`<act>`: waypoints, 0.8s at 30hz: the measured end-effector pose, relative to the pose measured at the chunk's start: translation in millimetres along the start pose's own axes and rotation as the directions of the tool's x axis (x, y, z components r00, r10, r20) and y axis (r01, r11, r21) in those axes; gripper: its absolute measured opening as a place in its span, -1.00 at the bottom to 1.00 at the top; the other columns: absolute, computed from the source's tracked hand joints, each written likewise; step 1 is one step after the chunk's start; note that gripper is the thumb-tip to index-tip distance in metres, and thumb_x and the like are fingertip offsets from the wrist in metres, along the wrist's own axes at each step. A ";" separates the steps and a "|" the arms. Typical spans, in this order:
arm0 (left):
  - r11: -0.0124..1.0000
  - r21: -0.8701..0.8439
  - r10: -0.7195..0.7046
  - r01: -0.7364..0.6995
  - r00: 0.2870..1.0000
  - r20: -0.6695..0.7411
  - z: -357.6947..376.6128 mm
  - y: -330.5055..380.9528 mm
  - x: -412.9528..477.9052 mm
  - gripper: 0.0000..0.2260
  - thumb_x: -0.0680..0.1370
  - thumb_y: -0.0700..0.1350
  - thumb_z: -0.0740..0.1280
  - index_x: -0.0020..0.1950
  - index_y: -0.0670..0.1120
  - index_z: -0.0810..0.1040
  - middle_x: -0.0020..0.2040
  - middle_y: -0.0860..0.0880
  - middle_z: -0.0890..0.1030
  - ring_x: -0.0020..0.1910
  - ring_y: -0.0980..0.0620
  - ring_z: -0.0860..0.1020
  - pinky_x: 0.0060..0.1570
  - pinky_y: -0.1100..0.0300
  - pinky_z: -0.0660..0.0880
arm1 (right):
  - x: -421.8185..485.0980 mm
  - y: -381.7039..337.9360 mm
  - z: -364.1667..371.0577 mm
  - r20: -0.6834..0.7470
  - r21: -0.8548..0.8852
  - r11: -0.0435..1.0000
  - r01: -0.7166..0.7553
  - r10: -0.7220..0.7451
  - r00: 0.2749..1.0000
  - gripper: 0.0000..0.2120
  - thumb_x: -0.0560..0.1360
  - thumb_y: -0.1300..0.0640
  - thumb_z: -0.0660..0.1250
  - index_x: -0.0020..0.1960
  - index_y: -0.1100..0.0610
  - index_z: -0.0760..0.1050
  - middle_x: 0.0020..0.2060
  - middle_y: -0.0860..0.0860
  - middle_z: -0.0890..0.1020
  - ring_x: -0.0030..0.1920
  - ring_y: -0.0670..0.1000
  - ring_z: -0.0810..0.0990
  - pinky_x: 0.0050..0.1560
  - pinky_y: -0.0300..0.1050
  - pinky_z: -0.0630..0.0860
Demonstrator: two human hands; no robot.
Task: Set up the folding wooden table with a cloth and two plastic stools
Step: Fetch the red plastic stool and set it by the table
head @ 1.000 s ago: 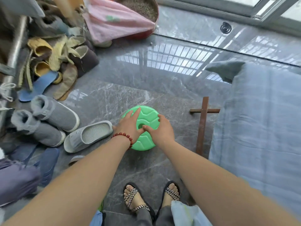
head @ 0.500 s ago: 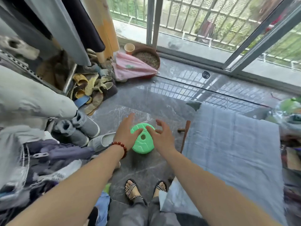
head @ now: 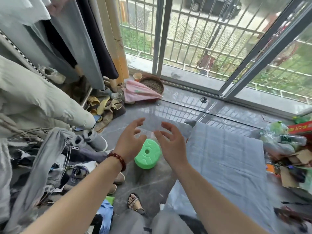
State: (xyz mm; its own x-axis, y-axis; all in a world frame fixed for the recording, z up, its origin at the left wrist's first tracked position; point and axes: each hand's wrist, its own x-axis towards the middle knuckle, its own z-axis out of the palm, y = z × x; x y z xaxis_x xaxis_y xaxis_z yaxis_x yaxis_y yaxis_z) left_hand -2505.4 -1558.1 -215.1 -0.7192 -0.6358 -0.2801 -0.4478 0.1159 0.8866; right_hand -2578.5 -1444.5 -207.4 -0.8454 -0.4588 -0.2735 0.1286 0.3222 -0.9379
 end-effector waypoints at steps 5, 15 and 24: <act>0.995 -0.097 0.025 -0.030 0.998 -0.056 4.4 25.0 -42.2 -0.61 0.54 -0.29 0.24 0.29 0.06 0.41 0.21 0.13 0.47 0.17 0.08 0.49 0.11 0.23 0.40 | -26.1 -13.8 -25.8 0.009 0.037 0.999 0.025 -0.026 1.000 -0.80 0.51 0.09 0.35 0.13 0.06 0.54 0.08 0.03 0.62 0.14 -0.05 0.56 -0.46 -0.50 0.39; 0.980 -0.171 0.071 -0.105 0.979 -0.193 76.6 54.8 -144.1 -0.65 0.53 -0.24 0.30 0.19 0.14 0.42 0.23 0.08 0.49 0.20 0.05 0.50 0.04 0.16 0.54 | -84.1 0.2 -117.8 0.130 0.039 0.983 0.179 -0.182 0.975 -0.87 0.50 0.07 0.36 0.04 0.03 0.57 -0.01 -0.09 0.65 0.03 -0.17 0.59 -0.04 -0.30 0.47; 0.975 -0.205 -0.008 -0.082 0.915 -0.403 149.4 53.4 -251.9 -0.70 0.50 -0.13 0.38 0.20 0.08 0.44 0.16 0.08 0.51 0.13 0.10 0.51 0.14 0.20 0.46 | -150.5 35.5 -190.2 0.267 0.055 0.980 0.193 -0.201 0.943 -0.92 0.48 0.14 0.38 -0.02 0.06 0.58 -0.04 -0.01 0.66 0.00 -0.02 0.62 -0.03 -0.17 0.54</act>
State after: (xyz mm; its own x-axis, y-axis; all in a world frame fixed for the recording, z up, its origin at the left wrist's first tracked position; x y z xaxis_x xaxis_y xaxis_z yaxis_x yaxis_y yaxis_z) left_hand -2427.5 -1277.8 -152.2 -0.4409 -0.8901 -0.1150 -0.2690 0.0088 0.9631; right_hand -2545.3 -1206.4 -159.0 -0.6842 -0.7182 -0.1264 -0.0087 0.1814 -0.9834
